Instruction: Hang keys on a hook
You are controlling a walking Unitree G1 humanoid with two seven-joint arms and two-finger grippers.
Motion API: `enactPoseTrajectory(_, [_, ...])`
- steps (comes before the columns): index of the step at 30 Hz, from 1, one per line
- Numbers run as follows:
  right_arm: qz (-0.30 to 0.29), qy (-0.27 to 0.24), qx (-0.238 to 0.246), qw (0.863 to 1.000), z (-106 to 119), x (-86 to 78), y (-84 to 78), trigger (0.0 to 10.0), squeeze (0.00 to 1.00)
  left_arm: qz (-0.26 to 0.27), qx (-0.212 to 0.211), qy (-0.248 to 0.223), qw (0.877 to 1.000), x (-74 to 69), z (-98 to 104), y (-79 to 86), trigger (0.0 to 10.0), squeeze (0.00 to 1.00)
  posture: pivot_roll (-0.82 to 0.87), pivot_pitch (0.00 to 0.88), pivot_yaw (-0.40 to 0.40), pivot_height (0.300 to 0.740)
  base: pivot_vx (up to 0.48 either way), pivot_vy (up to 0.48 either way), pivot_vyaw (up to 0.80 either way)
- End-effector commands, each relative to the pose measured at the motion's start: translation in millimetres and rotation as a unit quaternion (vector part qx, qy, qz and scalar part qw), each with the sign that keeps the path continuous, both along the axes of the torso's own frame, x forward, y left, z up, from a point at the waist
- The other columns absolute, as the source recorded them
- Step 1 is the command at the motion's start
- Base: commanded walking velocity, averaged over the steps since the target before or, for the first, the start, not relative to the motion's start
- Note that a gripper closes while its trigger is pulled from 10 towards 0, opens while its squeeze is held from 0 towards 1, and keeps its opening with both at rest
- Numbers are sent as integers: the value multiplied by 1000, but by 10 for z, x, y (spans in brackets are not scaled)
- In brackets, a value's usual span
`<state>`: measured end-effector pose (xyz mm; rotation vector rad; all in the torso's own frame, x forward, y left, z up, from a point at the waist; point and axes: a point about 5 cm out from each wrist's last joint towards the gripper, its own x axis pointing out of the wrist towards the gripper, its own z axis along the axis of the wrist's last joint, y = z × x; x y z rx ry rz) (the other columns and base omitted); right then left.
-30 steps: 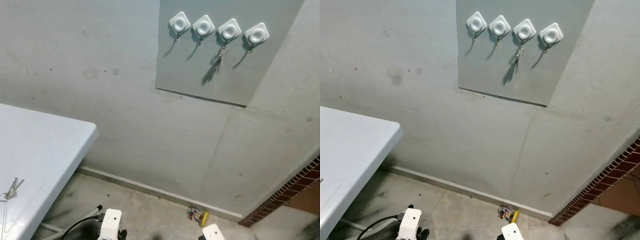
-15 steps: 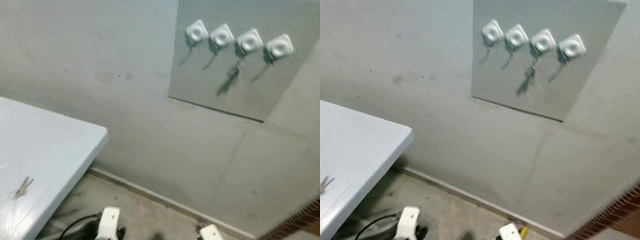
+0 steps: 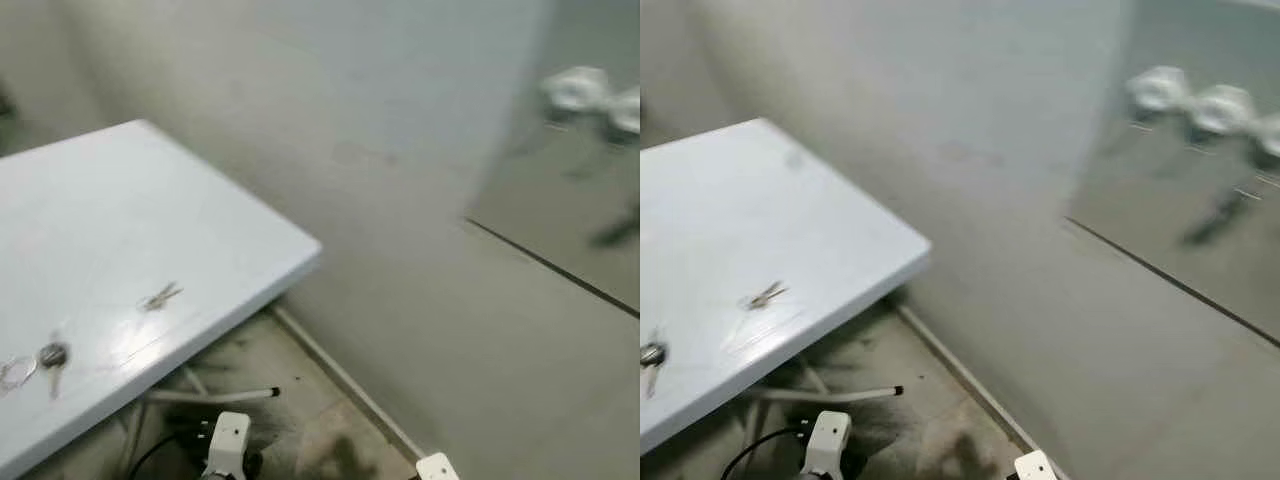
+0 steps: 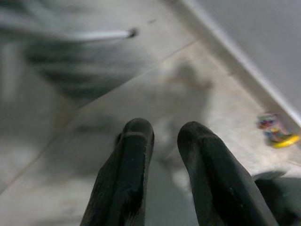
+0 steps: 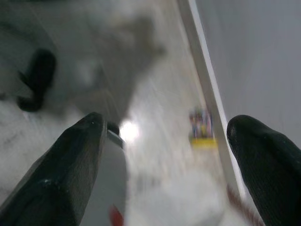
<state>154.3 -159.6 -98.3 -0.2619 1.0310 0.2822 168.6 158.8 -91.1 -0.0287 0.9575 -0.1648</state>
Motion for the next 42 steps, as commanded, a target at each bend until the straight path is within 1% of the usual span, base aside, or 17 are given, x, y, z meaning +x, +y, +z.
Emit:
enactPoseTrajectory(1, [-6,8,-1,1000,-25,-70,-21,10000,0,-6,-4,-8,1000,71,29,-48,10000,0,-25,0,-42,740,0,0,800])
enactPoseTrajectory(18, [6,9,-5,1000,-23,-63,-16,10000,0,-9,-2,-9,1000,79,32,-51,10000,0,-18,0,-48,740,0,0,800])
enactPoseTrajectory(33, [13,10,-6,1000,-27,-74,-14,10000,0,-9,-1,-4,1000,56,21,-47,10000,0,-17,0,-49,740,0,0,800])
enactPoseTrajectory(37, [2,7,2,1000,-25,-73,-8,10000,0,-8,-1,-4,1000,52,19,-42,10000,0,-17,0,-49,740,0,0,800])
enactPoseTrajectory(39, [0,6,4,1000,-25,-74,-8,10000,0,-8,-1,-4,1000,52,19,-42,10000,0,-17,0,-49,740,0,0,0])
enactPoseTrajectory(40, [-24,5,18,1000,-24,-75,-11,10000,0,-7,-2,-4,1000,51,19,-42,10000,0,-17,0,-48,740,0,0,0])
enactPoseTrajectory(42, [-31,5,22,999,-24,-77,-14,10000,0,-5,-3,-3,1000,52,19,-42,10000,0,-18,0,-48,740,0,0,0])
